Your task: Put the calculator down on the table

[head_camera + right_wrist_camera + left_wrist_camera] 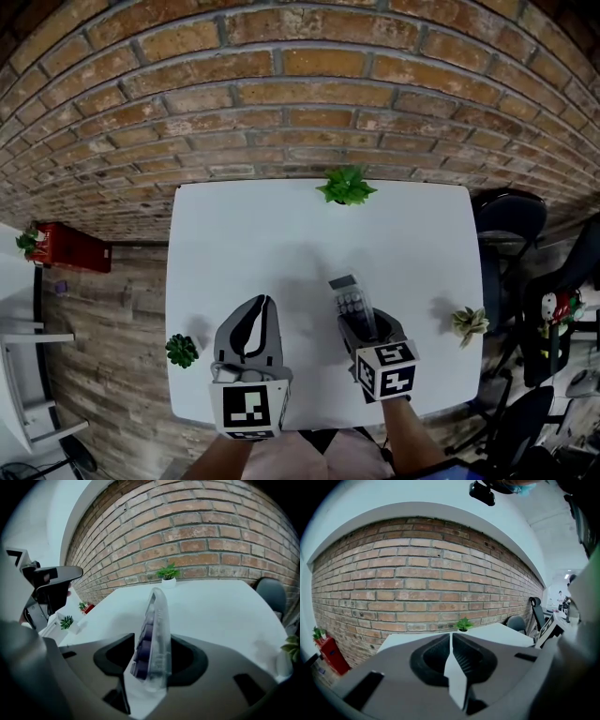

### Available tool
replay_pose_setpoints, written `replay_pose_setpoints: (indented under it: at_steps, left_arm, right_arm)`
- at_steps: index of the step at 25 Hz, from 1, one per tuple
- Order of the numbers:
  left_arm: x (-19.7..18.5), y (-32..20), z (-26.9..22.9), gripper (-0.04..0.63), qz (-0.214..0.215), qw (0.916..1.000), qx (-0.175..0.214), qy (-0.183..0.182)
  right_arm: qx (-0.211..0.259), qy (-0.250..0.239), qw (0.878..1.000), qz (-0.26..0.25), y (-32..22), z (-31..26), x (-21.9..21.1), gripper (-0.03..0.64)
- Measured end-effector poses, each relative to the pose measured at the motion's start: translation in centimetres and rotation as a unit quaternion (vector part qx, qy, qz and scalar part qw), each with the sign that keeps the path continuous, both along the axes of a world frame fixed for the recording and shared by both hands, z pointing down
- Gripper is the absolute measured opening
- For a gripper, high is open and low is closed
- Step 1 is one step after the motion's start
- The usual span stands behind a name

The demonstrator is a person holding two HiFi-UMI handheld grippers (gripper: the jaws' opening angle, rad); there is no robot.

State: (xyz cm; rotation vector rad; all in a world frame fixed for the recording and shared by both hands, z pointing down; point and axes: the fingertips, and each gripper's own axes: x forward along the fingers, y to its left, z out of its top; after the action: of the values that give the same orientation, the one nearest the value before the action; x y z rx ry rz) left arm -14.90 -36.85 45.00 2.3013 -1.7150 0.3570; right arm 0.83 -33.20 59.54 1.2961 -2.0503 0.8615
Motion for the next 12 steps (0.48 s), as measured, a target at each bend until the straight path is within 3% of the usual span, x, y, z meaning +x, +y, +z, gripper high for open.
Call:
replay_pose_setpoints:
  at_steps: [6,12]
  left_arm:
    - [0.3,0.3,-0.5,0.025,0.004,1.0000,0.006,-0.001]
    - [0.8,0.8,-1.3,0.023,0.006,0.9999,0.014,0.001]
  right_arm:
    - [-0.020,0.025,0.999,-0.004,0.7,0.7,0.7,0.310]
    - [-0.027,0.031,0.999,0.002,1.3,0.5,1.8,0.345]
